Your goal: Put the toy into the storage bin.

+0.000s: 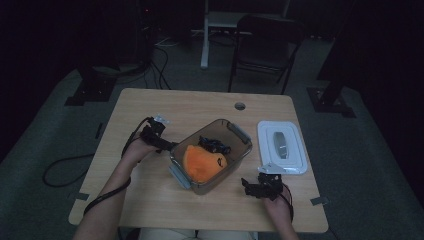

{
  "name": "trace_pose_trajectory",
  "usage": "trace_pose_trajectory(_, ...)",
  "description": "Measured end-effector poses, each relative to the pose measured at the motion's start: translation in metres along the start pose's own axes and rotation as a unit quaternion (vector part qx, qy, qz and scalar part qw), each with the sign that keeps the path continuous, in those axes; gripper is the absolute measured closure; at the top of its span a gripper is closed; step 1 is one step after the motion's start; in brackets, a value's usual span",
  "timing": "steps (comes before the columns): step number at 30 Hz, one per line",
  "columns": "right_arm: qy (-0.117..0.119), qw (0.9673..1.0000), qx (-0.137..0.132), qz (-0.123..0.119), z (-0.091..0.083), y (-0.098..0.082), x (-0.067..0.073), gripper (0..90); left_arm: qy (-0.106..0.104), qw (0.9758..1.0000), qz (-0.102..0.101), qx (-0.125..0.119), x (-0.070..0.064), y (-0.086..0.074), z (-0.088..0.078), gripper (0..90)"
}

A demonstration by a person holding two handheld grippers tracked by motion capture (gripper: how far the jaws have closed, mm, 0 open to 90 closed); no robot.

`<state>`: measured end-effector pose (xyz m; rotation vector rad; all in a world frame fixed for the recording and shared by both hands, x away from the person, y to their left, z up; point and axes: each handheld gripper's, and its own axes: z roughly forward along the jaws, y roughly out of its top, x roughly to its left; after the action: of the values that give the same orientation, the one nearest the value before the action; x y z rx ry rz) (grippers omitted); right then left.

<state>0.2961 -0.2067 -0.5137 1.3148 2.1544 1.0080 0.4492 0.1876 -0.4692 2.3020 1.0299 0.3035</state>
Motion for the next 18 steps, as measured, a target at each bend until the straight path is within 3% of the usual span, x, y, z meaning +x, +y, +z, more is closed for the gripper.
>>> trace_pose_trajectory(5,-0.01,0.9999,0.002,0.013,0.008,0.011,0.004,10.9,-0.013,0.9998,0.011,0.004,-0.008,0.002,0.008,9.8)
trace_pose_trajectory(10,-0.019,0.9998,0.0,0.007,0.016,0.02,0.01,10.9,-0.029,0.9991,0.027,0.013,-0.016,0.002,0.012,9.7)
trace_pose_trajectory(13,-0.025,0.9997,-0.002,0.002,0.018,0.026,0.013,11.0,-0.024,0.9994,0.022,0.01,-0.018,0.0,0.011,9.8)
trace_pose_trajectory(15,-0.037,0.9993,-0.002,-0.002,0.019,0.028,0.015,11.1,-0.029,0.9994,0.018,0.011,-0.018,-0.002,0.01,9.8)
trace_pose_trajectory(18,-0.035,0.9994,-0.006,0.001,0.02,0.029,0.014,11.1,-0.036,0.9991,0.022,0.011,-0.023,-0.007,0.008,9.8)
